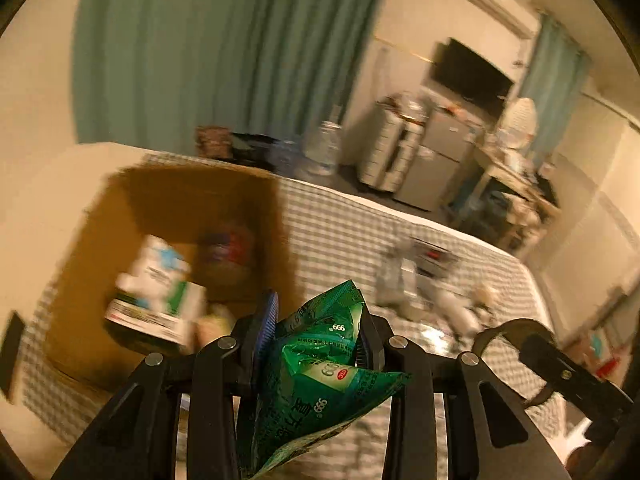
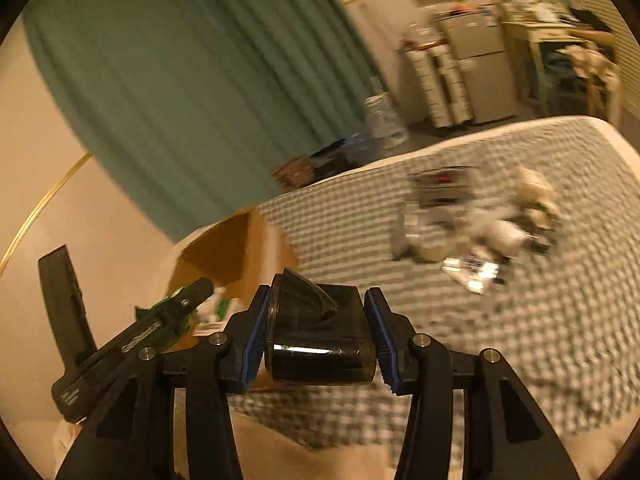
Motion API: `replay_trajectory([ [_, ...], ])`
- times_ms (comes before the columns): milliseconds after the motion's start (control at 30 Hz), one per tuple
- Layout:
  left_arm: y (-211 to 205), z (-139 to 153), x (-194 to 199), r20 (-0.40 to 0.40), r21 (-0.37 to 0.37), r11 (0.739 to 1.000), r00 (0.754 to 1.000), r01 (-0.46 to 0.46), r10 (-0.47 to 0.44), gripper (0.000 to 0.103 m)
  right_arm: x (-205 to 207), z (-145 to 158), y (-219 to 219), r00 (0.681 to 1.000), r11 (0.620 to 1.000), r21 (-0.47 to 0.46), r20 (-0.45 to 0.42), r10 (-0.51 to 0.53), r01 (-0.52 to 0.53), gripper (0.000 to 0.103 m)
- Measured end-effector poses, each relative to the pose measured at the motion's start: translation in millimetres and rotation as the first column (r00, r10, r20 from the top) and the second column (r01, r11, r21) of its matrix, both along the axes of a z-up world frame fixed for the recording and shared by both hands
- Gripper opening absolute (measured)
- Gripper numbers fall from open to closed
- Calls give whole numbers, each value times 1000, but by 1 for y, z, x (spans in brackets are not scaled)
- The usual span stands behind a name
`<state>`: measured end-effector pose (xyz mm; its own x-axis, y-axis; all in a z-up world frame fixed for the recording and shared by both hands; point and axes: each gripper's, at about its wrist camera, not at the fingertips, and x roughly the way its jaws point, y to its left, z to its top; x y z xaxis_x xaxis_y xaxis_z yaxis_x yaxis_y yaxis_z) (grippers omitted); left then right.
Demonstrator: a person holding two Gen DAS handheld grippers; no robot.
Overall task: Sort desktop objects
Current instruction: 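Carry the snack bag and black pouch into the cardboard box and release both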
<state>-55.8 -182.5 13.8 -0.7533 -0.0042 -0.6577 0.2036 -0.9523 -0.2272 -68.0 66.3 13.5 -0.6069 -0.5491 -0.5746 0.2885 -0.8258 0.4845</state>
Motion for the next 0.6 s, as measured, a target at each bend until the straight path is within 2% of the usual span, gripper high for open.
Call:
replay_trajectory([
  [100,-40,-8,-7,20,12,998,998,-62,62,36,-17,-2,-50,995,995,23,4,101,-101,47],
  [233,-82,-28,-18,71,6,992,990,-125,124,36,-32,-11,-97,984,983,41,20,179,-179,47],
  [400,-103,-46,-24,101,-11,989,983,-151,151,38,-47,-28,-134,973,972,60,44,225,-228,48],
  [467,-106,-49,-26,114,-23,988,981,-154,155,56,-51,-32,-140,972,972,59,60,226,-229,52],
  [500,-105,-51,-26,119,-32,987,980,-157,160,78,-51,-33,-140,973,972,61,61,222,-226,52],
  [533,-105,-52,-26,124,-48,984,976,-172,177,85,-51,-32,-139,975,974,62,59,214,-218,53],
  [600,-104,-52,-24,116,-52,981,975,-186,191,86,-50,-29,-129,980,979,59,48,192,-194,56],
])
